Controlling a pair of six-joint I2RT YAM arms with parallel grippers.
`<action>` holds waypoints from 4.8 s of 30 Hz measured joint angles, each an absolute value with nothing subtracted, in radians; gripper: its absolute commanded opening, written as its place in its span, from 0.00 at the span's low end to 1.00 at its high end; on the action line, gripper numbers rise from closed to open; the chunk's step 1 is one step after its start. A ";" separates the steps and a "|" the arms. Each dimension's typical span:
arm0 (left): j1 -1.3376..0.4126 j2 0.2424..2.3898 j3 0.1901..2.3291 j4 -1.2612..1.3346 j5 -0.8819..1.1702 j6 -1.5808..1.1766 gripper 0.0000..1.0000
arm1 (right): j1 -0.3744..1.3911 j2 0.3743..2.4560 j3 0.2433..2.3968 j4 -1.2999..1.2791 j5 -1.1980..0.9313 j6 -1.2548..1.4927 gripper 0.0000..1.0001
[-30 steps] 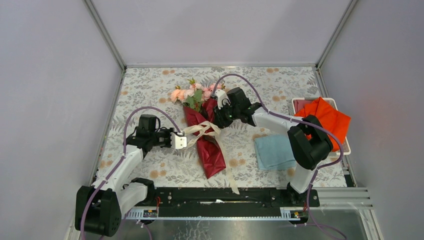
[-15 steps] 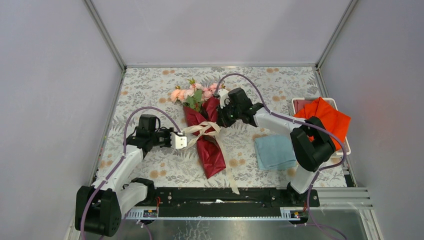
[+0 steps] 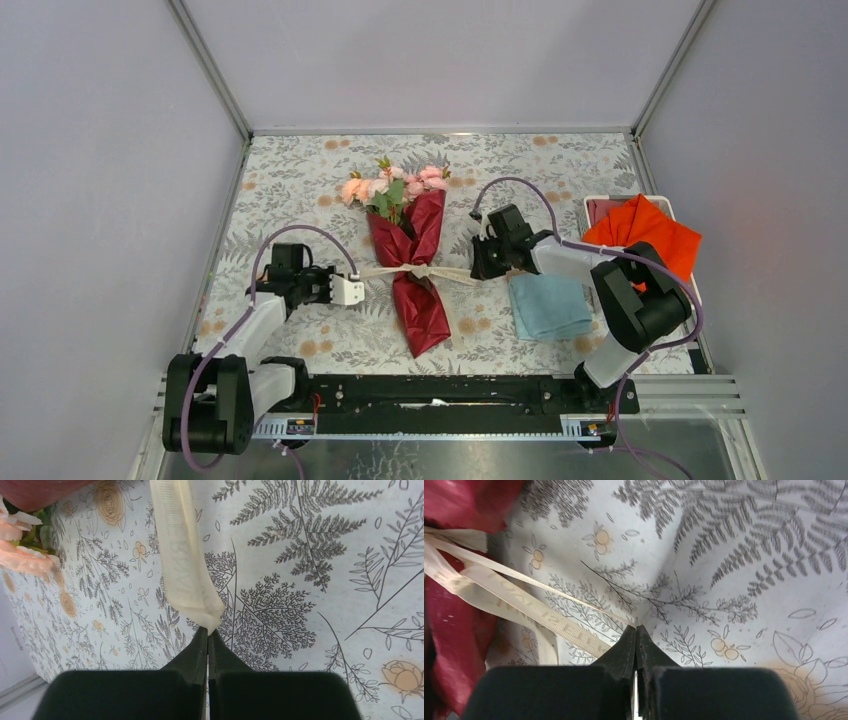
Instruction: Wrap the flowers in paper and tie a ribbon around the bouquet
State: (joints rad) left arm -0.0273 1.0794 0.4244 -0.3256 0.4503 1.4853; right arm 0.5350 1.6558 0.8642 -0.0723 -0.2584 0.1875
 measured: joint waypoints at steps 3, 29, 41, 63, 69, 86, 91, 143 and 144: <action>-0.009 1.085 0.403 -0.302 0.453 1.528 0.00 | 0.519 1.656 0.828 -0.065 -0.275 0.217 0.00; 0.099 1.009 0.501 -0.503 0.550 1.691 0.88 | 0.490 1.725 0.862 -0.035 -0.413 0.236 0.00; -0.398 0.862 0.674 -0.739 0.801 1.531 0.73 | 0.516 1.732 0.888 -0.040 -0.413 0.229 0.00; -0.543 0.966 0.573 -0.402 0.594 1.255 0.00 | 0.516 1.732 0.891 -0.040 -0.413 0.223 0.13; -0.542 0.902 0.637 -0.580 0.537 1.278 0.00 | 0.516 1.731 0.948 -0.079 -0.430 0.147 0.71; -0.542 0.767 0.605 -0.768 0.446 1.248 0.00 | 0.518 1.849 1.055 -0.019 -0.729 -0.355 0.82; -0.542 0.757 0.590 -0.782 0.418 1.246 0.00 | 0.522 1.889 1.055 -0.026 -0.760 -0.387 0.81; -0.531 0.783 0.513 -0.809 0.373 1.247 0.00 | 0.593 1.800 0.960 -0.048 -0.665 -0.616 0.82; -0.530 0.783 0.513 -0.809 0.373 1.247 0.00 | 0.596 1.813 0.964 -0.048 -0.670 -0.629 0.78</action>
State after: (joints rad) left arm -0.5304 0.7826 0.5125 -0.8085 0.3729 1.2469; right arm 0.5957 1.8126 0.9642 -0.0483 -0.6701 -0.6292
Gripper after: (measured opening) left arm 0.006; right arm 0.862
